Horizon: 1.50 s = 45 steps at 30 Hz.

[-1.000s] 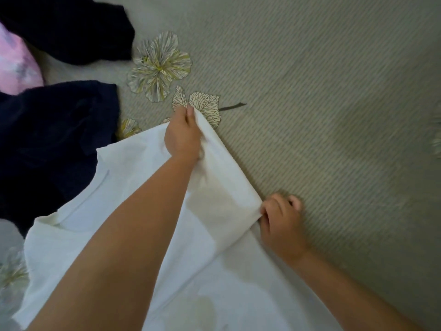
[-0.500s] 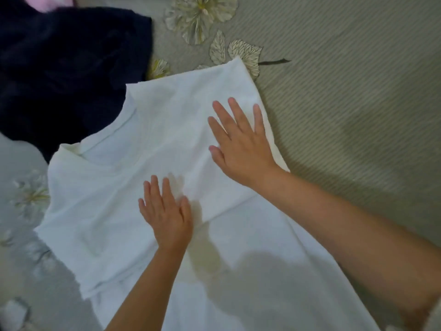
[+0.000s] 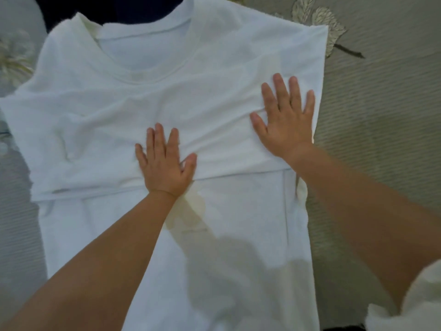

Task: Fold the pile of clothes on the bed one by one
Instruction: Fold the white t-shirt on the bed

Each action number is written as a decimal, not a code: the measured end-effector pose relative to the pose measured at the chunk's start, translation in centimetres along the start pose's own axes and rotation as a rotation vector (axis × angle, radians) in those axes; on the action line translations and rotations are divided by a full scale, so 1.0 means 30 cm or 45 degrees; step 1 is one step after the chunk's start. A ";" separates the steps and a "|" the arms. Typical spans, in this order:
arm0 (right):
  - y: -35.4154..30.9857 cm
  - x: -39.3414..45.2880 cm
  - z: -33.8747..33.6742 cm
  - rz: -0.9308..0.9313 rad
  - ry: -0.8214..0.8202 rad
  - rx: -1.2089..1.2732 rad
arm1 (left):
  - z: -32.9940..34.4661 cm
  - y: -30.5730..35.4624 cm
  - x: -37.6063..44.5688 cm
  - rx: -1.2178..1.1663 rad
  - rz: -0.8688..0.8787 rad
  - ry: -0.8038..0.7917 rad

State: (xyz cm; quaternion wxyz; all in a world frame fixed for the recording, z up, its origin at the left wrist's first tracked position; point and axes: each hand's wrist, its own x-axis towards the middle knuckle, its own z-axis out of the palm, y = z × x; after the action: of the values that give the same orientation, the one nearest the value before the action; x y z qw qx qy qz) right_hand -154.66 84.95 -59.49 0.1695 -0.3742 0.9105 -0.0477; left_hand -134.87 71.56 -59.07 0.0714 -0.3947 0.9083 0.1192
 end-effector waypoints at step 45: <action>-0.122 -1.265 0.326 -0.904 0.276 -0.325 | 0.227 -0.310 -1.186 0.431 0.712 0.231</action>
State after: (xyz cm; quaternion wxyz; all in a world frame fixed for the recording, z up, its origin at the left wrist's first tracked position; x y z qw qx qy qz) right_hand -123.71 109.18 -57.53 -0.0026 -0.6768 0.7356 -0.0290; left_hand -103.66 92.19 -59.14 0.0193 -0.1218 0.9909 -0.0538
